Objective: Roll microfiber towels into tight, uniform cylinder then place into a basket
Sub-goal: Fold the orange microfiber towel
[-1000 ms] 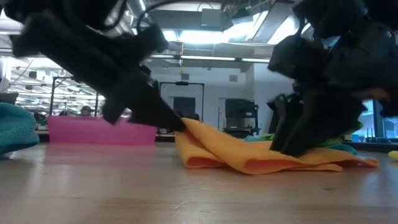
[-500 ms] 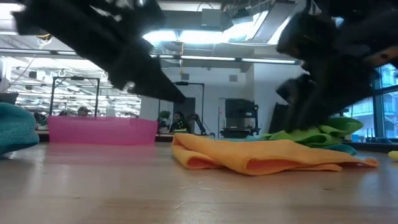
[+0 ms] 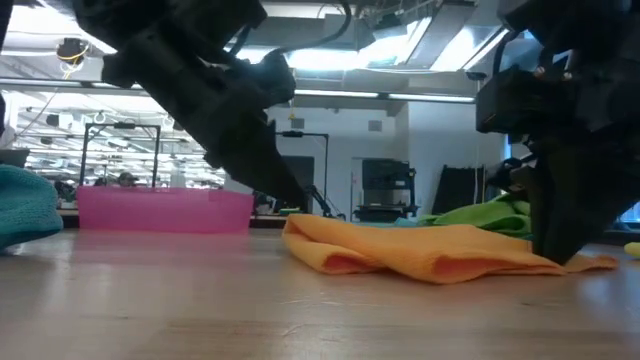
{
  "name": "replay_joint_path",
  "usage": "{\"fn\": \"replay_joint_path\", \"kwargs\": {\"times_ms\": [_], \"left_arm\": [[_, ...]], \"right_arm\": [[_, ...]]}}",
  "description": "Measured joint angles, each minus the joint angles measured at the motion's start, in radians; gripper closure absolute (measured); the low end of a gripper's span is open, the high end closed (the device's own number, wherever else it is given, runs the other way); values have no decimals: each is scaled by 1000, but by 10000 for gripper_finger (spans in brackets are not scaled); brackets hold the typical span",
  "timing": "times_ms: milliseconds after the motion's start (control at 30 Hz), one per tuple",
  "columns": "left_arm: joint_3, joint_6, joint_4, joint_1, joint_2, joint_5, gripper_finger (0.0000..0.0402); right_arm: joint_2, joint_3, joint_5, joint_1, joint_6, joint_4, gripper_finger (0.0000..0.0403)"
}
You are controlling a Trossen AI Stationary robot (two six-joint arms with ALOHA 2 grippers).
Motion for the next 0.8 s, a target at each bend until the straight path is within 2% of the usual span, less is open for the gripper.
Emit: {"fn": "replay_joint_path", "kwargs": {"times_ms": [267,367,467,567,633,733,800], "left_arm": [[1,-41,33,-111,99,91,296],[4,-70,47,-140,118,96,296],[16,-67,77,-163,126,154,296],[58,0,78,-182,132,226,296],[102,66,88,-195,131,238,296],[161,165,72,-214,126,226,296],[205,215,35,-224,124,181,296]], "right_arm": [[0,0,40,-90,-180,3,363],[1,-2,42,-131,-275,32,363],[1,-2,43,-169,-353,88,363],[1,-2,69,-200,-400,146,363],[0,-2,87,-210,-424,163,363],[-2,20,85,-212,-432,124,363],[-7,39,71,-198,-415,87,363]]}}
